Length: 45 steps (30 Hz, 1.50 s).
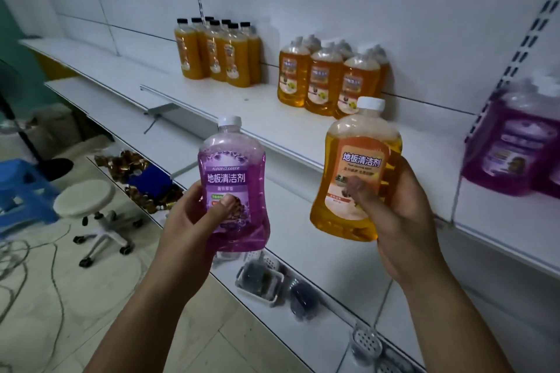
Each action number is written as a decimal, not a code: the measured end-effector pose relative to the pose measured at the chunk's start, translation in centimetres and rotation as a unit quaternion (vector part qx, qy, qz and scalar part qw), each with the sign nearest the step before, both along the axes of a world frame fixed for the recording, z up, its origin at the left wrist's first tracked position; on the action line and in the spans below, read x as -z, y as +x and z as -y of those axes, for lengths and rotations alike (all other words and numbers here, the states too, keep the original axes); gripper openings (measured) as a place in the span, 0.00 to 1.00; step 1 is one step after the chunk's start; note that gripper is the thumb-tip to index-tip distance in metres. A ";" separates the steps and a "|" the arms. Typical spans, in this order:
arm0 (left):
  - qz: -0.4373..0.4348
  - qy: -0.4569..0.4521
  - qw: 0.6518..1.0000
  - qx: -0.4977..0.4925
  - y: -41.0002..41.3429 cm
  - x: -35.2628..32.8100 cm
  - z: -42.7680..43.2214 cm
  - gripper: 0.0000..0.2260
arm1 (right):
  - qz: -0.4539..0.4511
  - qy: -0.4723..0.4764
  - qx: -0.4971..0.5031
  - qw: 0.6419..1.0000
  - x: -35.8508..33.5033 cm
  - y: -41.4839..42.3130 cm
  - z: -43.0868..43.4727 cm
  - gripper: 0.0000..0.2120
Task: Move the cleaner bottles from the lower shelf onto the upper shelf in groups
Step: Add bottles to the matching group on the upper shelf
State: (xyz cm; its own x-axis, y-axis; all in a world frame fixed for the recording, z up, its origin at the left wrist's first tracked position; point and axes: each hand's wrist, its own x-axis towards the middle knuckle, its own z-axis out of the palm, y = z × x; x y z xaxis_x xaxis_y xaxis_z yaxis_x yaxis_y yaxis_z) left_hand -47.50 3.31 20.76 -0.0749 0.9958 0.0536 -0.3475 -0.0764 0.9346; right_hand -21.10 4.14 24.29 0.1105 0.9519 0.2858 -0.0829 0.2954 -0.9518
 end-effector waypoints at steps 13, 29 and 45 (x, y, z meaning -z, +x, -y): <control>-0.066 0.046 0.996 -0.042 -5.0 -2.0 -12.8 0.41 | 0.086 0.030 0.078 0.993 -4.2 -6.5 -20.2 0.26; -0.065 0.080 0.993 0.055 -14.0 -3.5 -30.2 0.35 | 0.187 0.005 0.187 0.964 -3.5 -14.4 -33.0 0.32; -0.089 0.094 0.985 0.116 -14.8 -2.8 -33.8 0.29 | 0.235 -0.001 0.293 0.927 -2.2 -14.1 -33.5 0.33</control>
